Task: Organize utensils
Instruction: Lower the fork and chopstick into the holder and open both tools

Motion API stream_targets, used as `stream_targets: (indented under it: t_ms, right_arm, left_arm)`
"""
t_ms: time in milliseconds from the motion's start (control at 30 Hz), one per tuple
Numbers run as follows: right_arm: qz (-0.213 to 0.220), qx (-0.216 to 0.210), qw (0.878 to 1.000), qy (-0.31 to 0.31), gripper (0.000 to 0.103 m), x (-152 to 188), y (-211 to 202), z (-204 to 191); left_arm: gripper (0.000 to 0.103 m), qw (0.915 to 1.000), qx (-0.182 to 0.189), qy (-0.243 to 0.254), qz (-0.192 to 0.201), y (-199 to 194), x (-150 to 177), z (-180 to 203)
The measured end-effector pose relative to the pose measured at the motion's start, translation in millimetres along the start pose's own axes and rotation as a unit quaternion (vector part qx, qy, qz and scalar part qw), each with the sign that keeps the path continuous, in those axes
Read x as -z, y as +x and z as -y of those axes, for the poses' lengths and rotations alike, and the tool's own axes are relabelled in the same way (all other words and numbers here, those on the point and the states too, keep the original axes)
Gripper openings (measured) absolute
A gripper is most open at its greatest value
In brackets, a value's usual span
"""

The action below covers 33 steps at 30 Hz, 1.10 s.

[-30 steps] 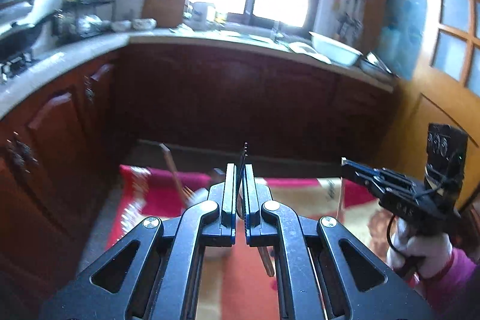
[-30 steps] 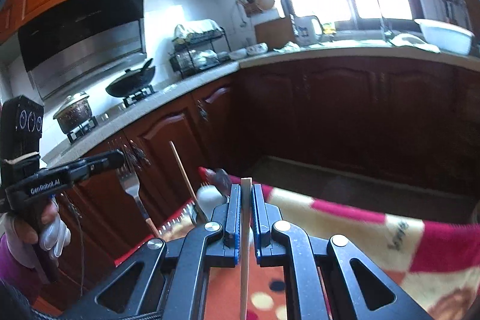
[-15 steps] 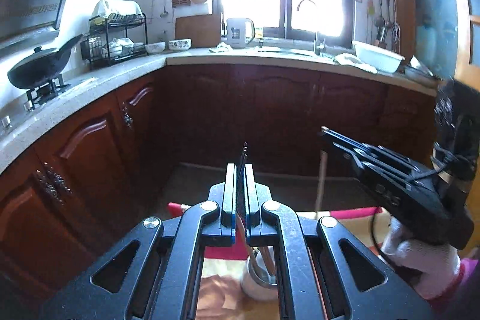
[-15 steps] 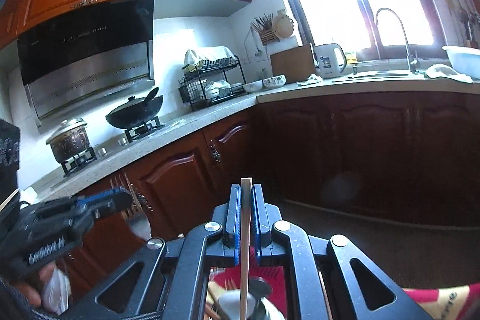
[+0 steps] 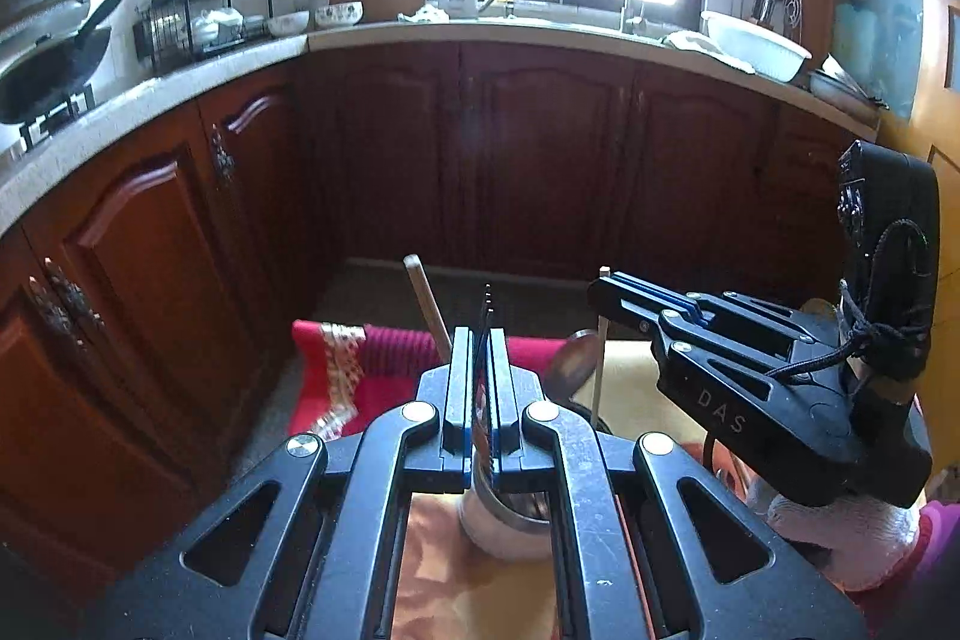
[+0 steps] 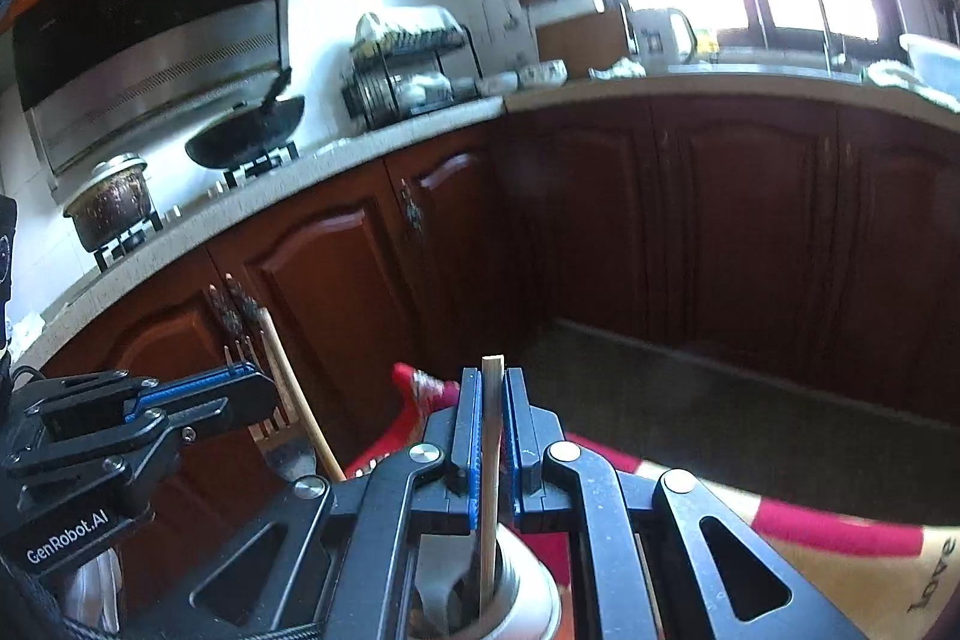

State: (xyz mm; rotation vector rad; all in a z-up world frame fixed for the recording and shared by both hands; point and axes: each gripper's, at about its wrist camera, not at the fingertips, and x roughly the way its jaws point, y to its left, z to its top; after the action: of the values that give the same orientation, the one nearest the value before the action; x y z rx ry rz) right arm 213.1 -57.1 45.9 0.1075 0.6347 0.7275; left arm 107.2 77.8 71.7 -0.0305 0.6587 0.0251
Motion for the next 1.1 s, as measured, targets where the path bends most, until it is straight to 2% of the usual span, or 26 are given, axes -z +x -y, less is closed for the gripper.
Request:
stream_targets:
  t_ms: [200, 233, 300, 333, 433, 500, 600, 667, 1100]
  right_arm:
    - [-0.026, -0.017, 0.999, 0.035, 0.007, 6.8, -1.0, 17.8]
    - [-0.029, -0.021, 0.998, 0.044, 0.010, 6.7, -2.1, 21.3]
    - [-0.034, -0.016, 0.998, 0.052, 0.023, 8.1, -5.2, 24.7]
    - [-0.038, -0.016, 0.998, 0.056, 0.023, 9.7, -7.0, 27.6]
    - [-0.045, -0.014, 0.997, 0.063, 0.023, 15.9, -13.5, 32.7]
    - [-0.049, -0.013, 0.997, 0.066, 0.024, 19.7, -18.4, 35.3]
    - [-0.054, -0.012, 0.996, 0.067, 0.024, 26.3, -28.7, 38.3]
    - [-0.055, -0.009, 0.996, 0.064, 0.024, 30.8, -38.2, 39.2]
    - [-0.060, 0.015, 0.996, 0.057, 0.025, 46.5, -89.1, 37.1]
  left_arm:
    - [0.002, 0.9999, -0.002, -0.009, -0.014, 6.3, 7.1, 4.2]
    - [0.003, 0.9998, -0.001, -0.012, -0.016, 7.0, 7.7, 4.4]
    - [0.003, 0.9996, 0.000, -0.020, -0.019, 7.3, 8.7, 4.5]
    - [0.003, 0.9995, -0.001, -0.026, -0.019, 6.7, 8.8, 3.9]
    - [0.014, 0.9989, 0.003, -0.040, -0.025, 4.1, 10.1, 1.8]
    - [0.035, 0.9986, 0.007, -0.046, -0.024, 0.5, 10.5, 1.7]
    - [0.048, 0.9984, 0.008, -0.052, -0.018, -8.2, 12.2, 2.9]
    - [0.051, 0.9985, 0.006, -0.053, -0.016, -12.4, 13.4, 4.7]
    - [0.051, 0.9987, 0.010, -0.048, -0.008, -40.1, 20.3, 29.5]
